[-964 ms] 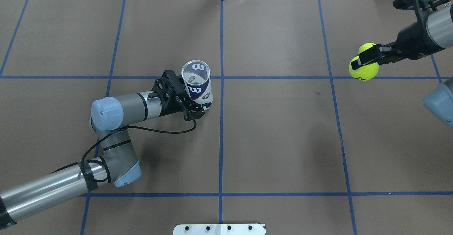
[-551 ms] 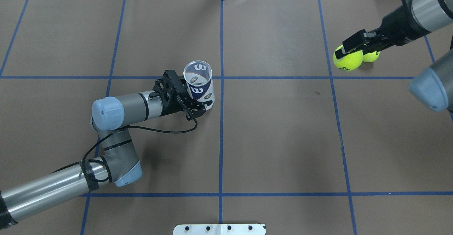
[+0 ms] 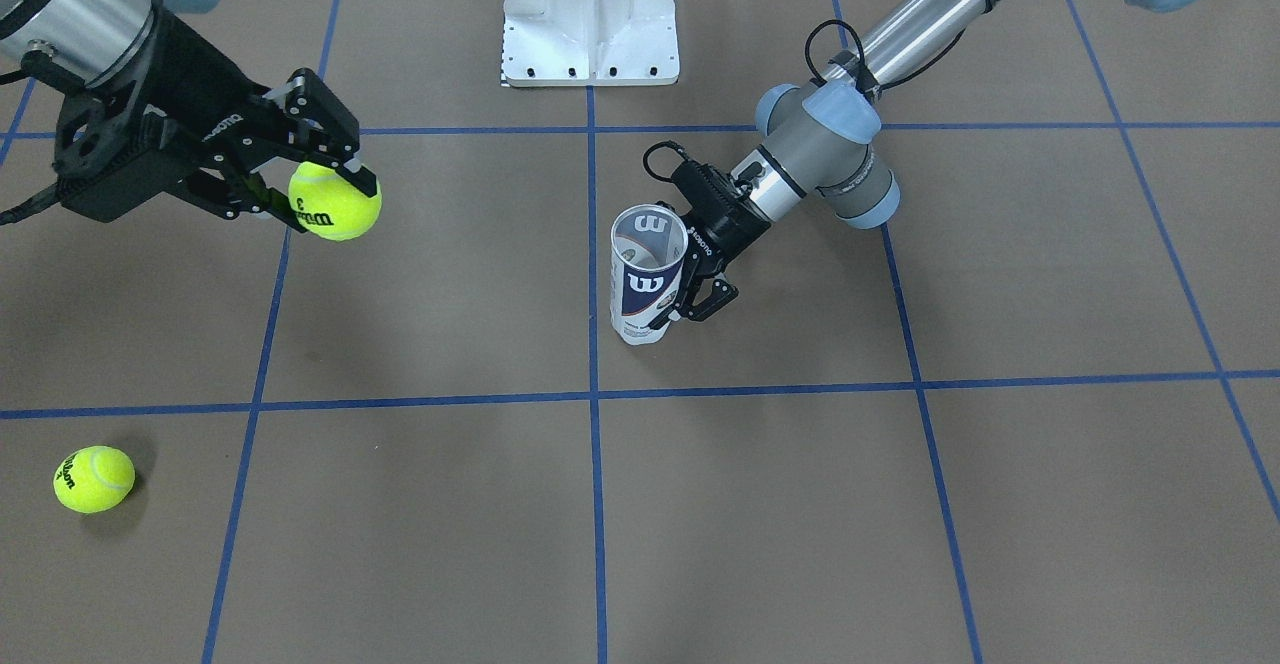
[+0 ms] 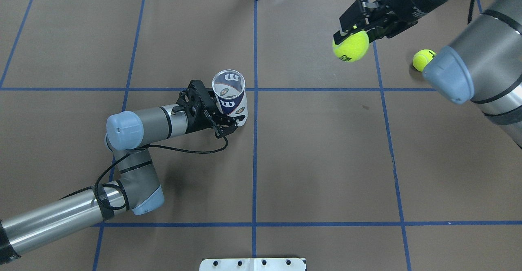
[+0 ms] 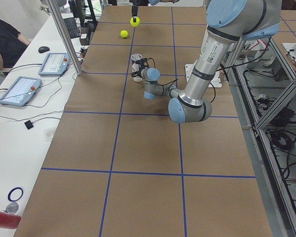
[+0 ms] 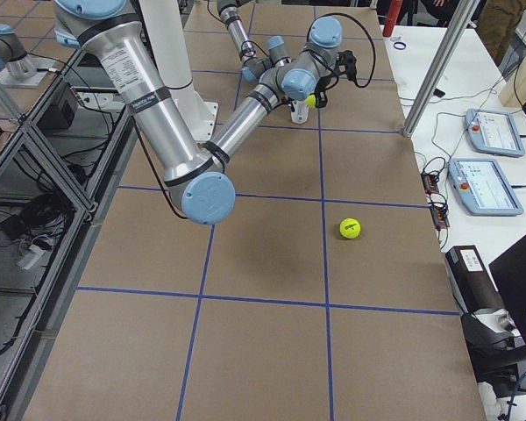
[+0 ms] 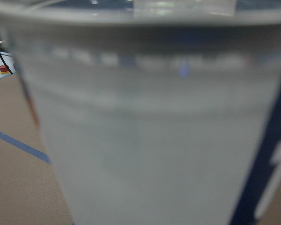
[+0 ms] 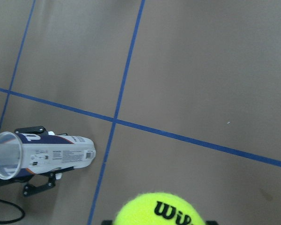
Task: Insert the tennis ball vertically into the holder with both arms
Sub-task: 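Carry the ball with the right gripper over the can's open top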
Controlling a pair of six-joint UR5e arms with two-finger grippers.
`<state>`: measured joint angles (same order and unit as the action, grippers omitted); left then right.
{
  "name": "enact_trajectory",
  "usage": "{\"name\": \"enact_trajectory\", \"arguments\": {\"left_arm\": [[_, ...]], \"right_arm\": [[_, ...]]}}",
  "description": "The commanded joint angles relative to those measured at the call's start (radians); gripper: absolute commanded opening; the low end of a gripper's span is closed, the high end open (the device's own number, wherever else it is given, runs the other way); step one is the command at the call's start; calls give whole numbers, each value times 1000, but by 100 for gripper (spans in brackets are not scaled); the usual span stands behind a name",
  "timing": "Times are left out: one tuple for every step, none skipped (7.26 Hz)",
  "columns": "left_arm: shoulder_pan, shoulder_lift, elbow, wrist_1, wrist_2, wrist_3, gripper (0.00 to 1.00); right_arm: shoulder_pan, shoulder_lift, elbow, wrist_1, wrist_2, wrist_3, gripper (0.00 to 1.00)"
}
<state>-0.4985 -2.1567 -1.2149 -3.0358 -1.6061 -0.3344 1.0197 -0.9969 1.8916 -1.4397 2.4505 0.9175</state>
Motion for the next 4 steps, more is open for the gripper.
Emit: {"name": "enact_trajectory", "arguments": {"left_arm": [[0, -5, 0, 2, 2, 0, 75], [0, -5, 0, 3, 0, 0, 75], [0, -9, 0, 8, 2, 0, 75], [0, -9, 0, 8, 0, 0, 75]], "right_arm": [[-81, 110, -5, -4, -43, 119, 0], [-148, 168, -20, -2, -118, 185, 0], [-223, 232, -57, -2, -216, 199, 0], [-259, 276, -109, -2, -263, 199, 0]]}}
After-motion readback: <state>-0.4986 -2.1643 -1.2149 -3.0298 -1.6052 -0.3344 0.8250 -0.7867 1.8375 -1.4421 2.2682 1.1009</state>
